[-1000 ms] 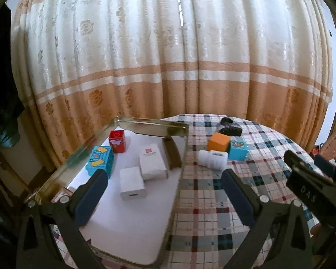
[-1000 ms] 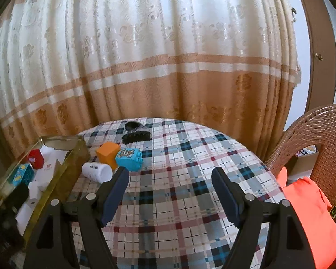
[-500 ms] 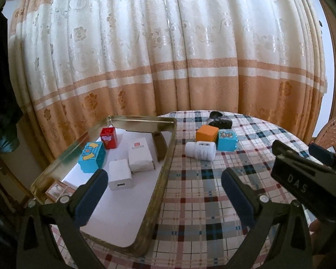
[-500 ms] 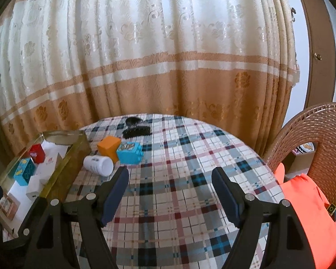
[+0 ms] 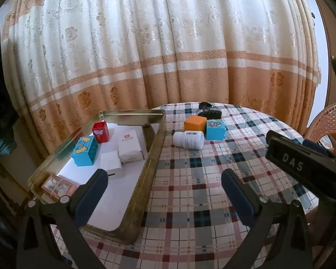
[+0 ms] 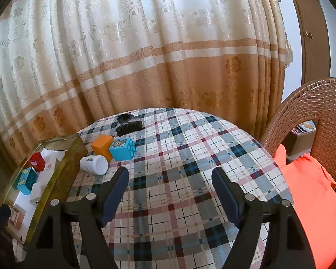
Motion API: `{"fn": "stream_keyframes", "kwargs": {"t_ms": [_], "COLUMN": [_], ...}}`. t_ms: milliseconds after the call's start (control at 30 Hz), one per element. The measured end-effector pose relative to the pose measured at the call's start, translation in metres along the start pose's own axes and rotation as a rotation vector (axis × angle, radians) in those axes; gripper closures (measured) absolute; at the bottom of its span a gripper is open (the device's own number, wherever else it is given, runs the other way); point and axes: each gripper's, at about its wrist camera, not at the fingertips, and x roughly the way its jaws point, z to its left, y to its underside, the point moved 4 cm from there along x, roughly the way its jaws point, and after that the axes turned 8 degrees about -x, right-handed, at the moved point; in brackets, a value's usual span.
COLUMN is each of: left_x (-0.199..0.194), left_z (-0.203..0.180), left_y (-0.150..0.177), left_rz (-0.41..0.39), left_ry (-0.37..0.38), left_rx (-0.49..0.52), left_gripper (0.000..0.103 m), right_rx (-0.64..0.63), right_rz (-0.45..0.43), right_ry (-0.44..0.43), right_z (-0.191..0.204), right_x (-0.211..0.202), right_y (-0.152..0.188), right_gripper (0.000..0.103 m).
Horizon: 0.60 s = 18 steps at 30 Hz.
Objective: Organize rigid objects
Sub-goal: 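Withdraw both open grippers from the tray back over the table, then grasp the blue bear-print block with the right gripper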
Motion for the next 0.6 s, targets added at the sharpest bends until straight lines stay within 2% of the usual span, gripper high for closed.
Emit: {"fn": "stream_keyframes", "kwargs": {"t_ms": [133, 300, 400, 533, 600], "left_x": [0.001, -0.003, -0.001, 0.003, 0.005], "left_z": [-0.010, -0.019, -0.019, -0.015, -0.017], "left_y": [0.008, 0.009, 0.010, 0.009, 0.010], "left_rz": [0.049, 0.026, 0.039, 0.060, 0.071], "left_ry": [0.020, 0.020, 0.017, 0.017, 0.018], "left_rx": [0.037, 0.084, 0.081, 0.067, 0.072], "left_gripper": [0.001, 0.001, 0.001, 0.001, 0.001], "right_rx": [0.021, 0.062, 0.074, 0.049, -0.013], "right_rz": [0.035, 0.068, 0.104, 0.160, 0.170], "right_ry": [-0.013, -0.022, -0.038, -0.087, -0.098], "right_z": [-0.005, -0.016, -0.020, -0.015, -0.010], "right_x": [0.003, 0.004, 0.009, 0.022, 0.031], "right_y": [0.003, 0.011, 0.014, 0.014, 0.006], "right_gripper": [0.024, 0.024, 0.024, 0.024, 0.025]}}
